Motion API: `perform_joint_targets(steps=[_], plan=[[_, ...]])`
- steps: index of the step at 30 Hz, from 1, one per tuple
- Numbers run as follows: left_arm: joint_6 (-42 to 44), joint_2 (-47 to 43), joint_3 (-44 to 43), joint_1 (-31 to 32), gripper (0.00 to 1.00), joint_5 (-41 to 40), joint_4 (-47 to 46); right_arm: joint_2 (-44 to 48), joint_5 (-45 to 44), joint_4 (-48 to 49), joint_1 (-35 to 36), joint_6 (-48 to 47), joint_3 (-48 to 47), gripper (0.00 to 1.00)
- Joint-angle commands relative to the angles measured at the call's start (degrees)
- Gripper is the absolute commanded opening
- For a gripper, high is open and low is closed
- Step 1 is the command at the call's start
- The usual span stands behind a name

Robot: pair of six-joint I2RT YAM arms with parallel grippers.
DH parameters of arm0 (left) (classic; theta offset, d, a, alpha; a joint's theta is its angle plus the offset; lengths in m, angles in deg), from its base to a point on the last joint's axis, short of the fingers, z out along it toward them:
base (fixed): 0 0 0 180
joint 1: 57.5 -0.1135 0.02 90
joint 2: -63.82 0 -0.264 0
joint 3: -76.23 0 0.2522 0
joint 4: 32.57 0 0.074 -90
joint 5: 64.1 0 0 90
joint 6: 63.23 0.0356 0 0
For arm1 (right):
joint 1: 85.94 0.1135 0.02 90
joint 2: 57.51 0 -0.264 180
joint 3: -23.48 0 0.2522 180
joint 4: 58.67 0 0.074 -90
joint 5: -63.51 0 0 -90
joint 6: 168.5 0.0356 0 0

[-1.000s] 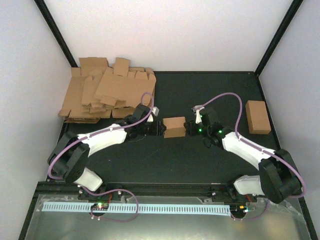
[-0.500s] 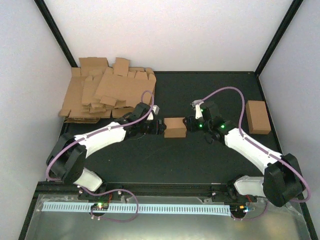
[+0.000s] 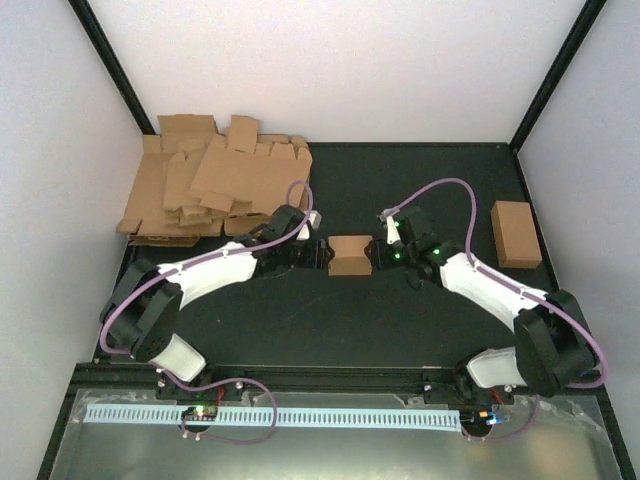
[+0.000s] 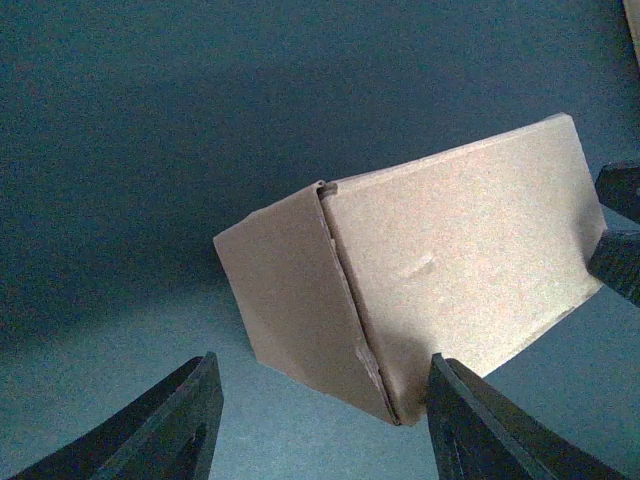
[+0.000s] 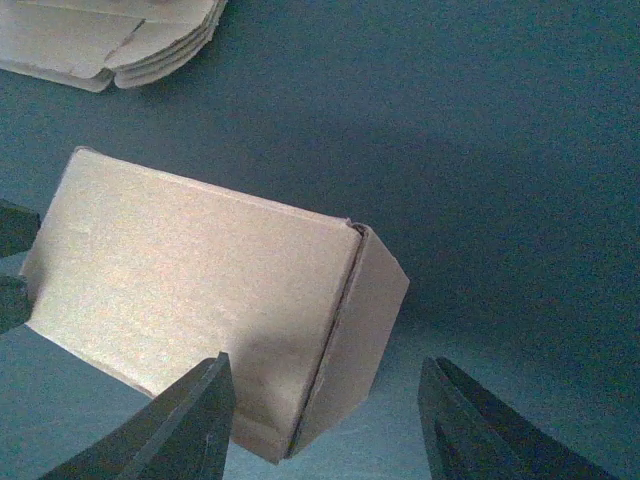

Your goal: Fold the paper box

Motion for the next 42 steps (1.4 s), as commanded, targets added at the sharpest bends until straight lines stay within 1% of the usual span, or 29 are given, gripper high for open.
perform_joint_targets(steps=[1,6,10,15,18,20,21,22,24,27,31,34,37,42], plan=[[0.09,0.66,3.50,-0.20,0.58,0.07,0.35,0.34,0.25,1.33,-0.07,0.54,3.06,0.54],[-1.88,-1.22,7.72,0.31,0.57,2.87,-1.21,3.88,2.48,2.21,-0.07,2.85,8.42,0.54],[-4.27,-4.02,11.20,2.65,0.56,4.26,-1.51,10.01,5.00,1.92,-0.07,5.48,14.59,0.53],[-6.15,-8.86,15.80,4.67,0.57,4.48,-0.28,17.35,5.59,-2.16,-0.07,7.26,19.84,0.54],[-6.23,-12.48,16.96,4.80,0.62,5.11,1.09,20.83,7.32,-4.07,-0.07,8.45,19.63,0.58],[-5.71,-16.48,16.89,4.81,0.66,5.16,1.73,22.26,7.36,-4.90,-0.05,8.91,18.26,0.64],[-5.65,-18.30,16.58,4.80,0.68,4.77,2.10,22.54,7.21,-5.51,-0.11,8.67,17.21,0.68],[-5.59,-19.77,16.19,4.74,0.69,4.08,2.70,22.28,7.35,-5.96,-0.08,8.23,16.08,0.77],[-4.95,-21.29,14.77,4.47,0.71,3.03,4.02,20.60,9.18,-6.75,-0.03,6.68,13.48,0.99],[-3.54,-20.90,12.88,3.96,0.74,1.72,5.57,16.71,10.21,-9.33,0.65,5.28,9.44,0.99],[-3.33,-19.06,12.31,2.94,0.75,1.99,5.19,10.85,6.92,-13.62,2.64,6.50,4.20,0.99],[-3.35,-19.28,12.50,1.53,0.75,1.82,4.41,5.03,4.92,-17.66,6.03,8.05,-1.14,1.00],[-2.19,-19.66,12.04,0.20,0.75,2.26,4.54,0.97,0.27,-19.18,10.53,9.98,-4.58,0.99],[0.25,-18.53,11.63,-1.24,0.75,4.10,4.30,-3.86,-1.92,-20.24,12.98,12.06,-7.78,0.99]])
